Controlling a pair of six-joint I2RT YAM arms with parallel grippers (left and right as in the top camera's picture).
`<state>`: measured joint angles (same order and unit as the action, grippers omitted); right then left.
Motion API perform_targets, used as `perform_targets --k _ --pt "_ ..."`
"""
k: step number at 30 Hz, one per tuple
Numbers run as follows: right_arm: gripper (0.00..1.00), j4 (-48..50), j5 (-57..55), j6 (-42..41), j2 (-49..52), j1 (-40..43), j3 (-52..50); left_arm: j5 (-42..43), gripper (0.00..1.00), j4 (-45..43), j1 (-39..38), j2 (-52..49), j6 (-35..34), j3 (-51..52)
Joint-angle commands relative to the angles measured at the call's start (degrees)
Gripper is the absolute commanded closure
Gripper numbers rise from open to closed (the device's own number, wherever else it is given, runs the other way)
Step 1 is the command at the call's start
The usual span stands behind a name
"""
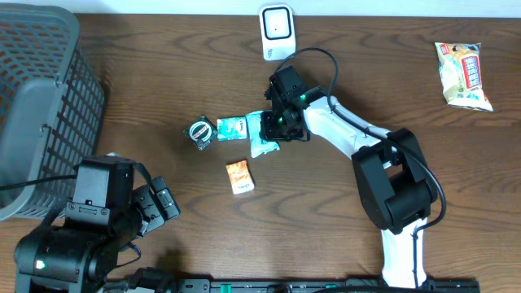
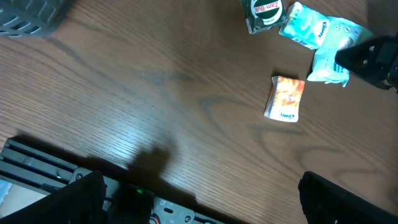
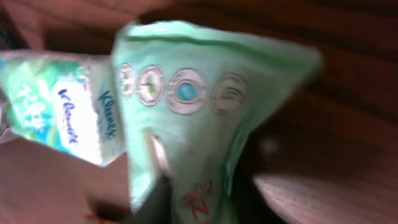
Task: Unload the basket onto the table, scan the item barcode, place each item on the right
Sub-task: 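Grasp the green tissue pack with the right gripper and lift it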
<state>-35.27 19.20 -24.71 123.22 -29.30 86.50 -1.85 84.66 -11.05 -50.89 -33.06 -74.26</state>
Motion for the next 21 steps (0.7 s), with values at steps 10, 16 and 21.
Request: perform_targets --k 10,16,21 --pt "0.99 -6.4 -0.7 1.7 -3.1 2.8 -0.9 -0.3 0.02 0.2 0.0 0.0 -0.2 0.0" --pt "0.99 -8.2 -1.3 2.7 -7.6 2.8 -0.9 -0.3 0.03 0.2 0.0 0.0 -0.2 0.0" --pt "0.99 -8.9 -5.7 2.6 -9.7 1.4 -0.9 -0.3 0.02 0.2 0.0 0.0 -0.3 0.0"
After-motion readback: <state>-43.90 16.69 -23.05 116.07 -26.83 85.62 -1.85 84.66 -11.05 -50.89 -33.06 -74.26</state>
